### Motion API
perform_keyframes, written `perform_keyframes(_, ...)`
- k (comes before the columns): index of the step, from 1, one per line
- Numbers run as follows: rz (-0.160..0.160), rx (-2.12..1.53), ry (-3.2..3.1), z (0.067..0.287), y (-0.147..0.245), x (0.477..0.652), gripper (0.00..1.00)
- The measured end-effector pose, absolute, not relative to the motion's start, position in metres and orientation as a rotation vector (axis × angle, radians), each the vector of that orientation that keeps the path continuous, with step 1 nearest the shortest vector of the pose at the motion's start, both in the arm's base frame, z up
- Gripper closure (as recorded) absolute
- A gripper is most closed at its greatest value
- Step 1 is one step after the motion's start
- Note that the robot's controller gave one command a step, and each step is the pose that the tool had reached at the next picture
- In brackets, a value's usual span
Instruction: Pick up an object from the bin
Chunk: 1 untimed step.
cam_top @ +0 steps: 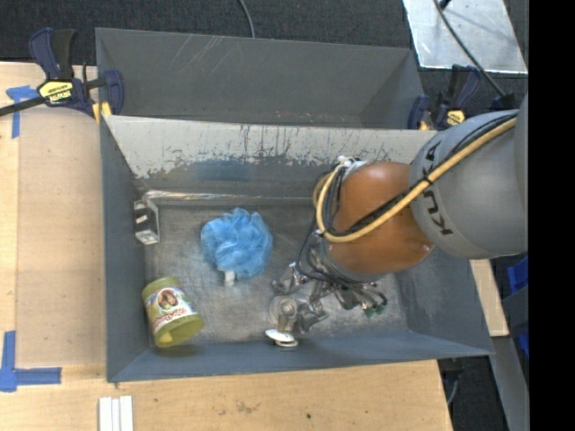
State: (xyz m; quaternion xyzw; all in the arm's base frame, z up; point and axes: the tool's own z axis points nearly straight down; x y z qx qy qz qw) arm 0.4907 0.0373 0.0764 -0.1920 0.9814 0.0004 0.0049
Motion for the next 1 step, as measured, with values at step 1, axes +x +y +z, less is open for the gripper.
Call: perform_keyframes(1, 0.001, -0.6, 3.074, 0.0764, 0.0373, 0.4907, 1.0)
